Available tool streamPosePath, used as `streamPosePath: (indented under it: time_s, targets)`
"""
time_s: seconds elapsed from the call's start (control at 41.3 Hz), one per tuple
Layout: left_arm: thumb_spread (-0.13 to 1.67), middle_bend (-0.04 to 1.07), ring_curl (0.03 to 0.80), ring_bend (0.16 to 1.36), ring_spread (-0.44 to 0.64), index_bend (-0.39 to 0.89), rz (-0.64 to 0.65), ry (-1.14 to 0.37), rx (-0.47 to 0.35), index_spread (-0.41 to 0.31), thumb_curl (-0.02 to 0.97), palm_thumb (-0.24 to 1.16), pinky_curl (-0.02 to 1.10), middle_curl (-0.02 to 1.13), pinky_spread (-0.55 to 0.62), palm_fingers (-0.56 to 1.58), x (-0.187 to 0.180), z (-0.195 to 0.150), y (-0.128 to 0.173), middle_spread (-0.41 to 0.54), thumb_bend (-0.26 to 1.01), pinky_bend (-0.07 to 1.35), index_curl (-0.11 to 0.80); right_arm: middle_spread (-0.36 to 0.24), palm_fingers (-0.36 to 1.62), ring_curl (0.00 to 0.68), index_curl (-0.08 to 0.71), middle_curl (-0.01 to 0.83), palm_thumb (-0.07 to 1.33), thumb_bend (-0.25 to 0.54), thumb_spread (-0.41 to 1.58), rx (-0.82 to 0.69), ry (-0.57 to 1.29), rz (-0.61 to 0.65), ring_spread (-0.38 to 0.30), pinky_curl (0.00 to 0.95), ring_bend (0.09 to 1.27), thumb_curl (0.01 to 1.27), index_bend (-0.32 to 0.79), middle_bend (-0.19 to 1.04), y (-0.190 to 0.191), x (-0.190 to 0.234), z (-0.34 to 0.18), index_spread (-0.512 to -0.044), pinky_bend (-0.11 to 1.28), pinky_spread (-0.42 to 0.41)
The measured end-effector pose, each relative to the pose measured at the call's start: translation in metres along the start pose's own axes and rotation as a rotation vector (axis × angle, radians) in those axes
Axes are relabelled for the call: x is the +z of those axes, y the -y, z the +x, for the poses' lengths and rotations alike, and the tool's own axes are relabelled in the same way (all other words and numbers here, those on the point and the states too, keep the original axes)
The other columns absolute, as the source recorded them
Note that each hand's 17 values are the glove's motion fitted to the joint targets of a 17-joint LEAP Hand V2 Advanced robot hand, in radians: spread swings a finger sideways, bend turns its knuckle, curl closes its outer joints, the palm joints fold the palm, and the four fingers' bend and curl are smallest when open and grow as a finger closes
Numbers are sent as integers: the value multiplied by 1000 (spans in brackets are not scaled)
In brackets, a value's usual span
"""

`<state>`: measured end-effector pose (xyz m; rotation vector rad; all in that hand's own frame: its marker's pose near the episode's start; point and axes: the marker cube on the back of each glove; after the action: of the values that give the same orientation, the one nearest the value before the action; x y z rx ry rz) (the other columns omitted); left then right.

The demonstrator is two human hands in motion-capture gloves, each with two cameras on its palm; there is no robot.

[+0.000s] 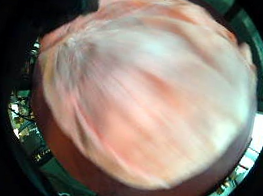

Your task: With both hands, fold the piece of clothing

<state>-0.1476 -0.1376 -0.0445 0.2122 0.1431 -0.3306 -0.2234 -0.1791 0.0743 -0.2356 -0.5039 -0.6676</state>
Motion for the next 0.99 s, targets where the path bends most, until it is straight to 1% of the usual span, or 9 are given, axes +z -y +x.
streamPosePath:
  time_s: [0.145, 0.242, 0.315, 0.412, 0.509, 0.605, 0.727, 0.872, 0.993]
  targets:
    - [1456, 188, 334, 481, 187, 150, 6, -24, 63, -116, 276, 408, 352, 403, 338, 400, 7, 26, 2, -34, 46, 359, 373, -65, 475, 359, 280, 335, 730, -45, 1156, 406, -394, -65, -40, 317, 358, 487, 234, 241, -60, -69, 25, -298, 526, 78]
    - [1456, 193, 332, 478, 183, 148, 11, -2, 96, -115, 277, 410, 354, 406, 337, 404, 14, 46, 3, -39, 41, 354, 371, -65, 467, 327, 307, 350, 653, -40, 1238, 562, -644, -7, -3, 293, 271, 450, 254, 261, -102, -126, 42, -307, 457, 148]
    - [1456, 194, 331, 476, 180, 146, 9, 18, 140, -115, 278, 412, 355, 407, 337, 406, 25, 61, 5, -41, 37, 351, 369, -57, 457, 318, 325, 358, 619, -29, 1289, 655, -723, 75, 26, 291, 222, 429, 255, 263, -132, -163, 51, -314, 433, 181]
    - [1457, 195, 330, 473, 179, 145, -9, 49, 164, -115, 279, 414, 356, 410, 337, 409, 32, 77, 0, -46, 32, 346, 367, -49, 402, 306, 337, 356, 608, -11, 1344, 719, -750, 211, 57, 285, 188, 411, 229, 227, -148, -181, 96, -323, 411, 220]
    - [1457, 195, 329, 471, 177, 146, -18, 77, 159, -116, 279, 417, 358, 412, 337, 411, 41, 92, -4, -49, 27, 342, 365, -37, 381, 295, 346, 356, 595, -10, 1381, 771, -744, 252, 80, 287, 176, 397, 205, 203, -163, -186, 129, -328, 402, 240]
    - [1456, 194, 328, 469, 177, 146, -55, 122, 158, -116, 281, 417, 359, 414, 337, 412, 51, 106, -9, -51, 21, 339, 363, -26, 366, 288, 353, 353, 581, -10, 1400, 798, -714, 250, 98, 292, 171, 384, 190, 186, -185, -194, 133, -336, 406, 252]
    - [1450, 180, 329, 474, 176, 146, -179, 234, 81, -116, 280, 413, 363, 411, 337, 405, 26, 117, -39, -48, 11, 341, 361, -14, 283, 275, 355, 351, 575, -8, 1418, 771, -679, 247, 116, 301, 161, 372, 177, 173, -207, -206, 108, -346, 418, 271]
    - [1441, 183, 330, 471, 181, 149, -82, 123, 219, -115, 281, 412, 367, 410, 339, 393, 63, 134, -10, -47, -1, 345, 361, 1, 249, 263, 358, 344, 563, -10, 1428, 798, -638, 249, 133, 310, 170, 364, 179, 172, -214, -202, 121, -355, 427, 279]
    - [1436, 183, 329, 472, 183, 151, -47, 126, 211, -115, 281, 415, 369, 407, 340, 391, 58, 136, -11, -46, -5, 347, 361, 6, 243, 259, 359, 343, 545, -16, 1412, 824, -653, 274, 140, 313, 178, 360, 173, 185, -219, -203, 117, -356, 426, 279]
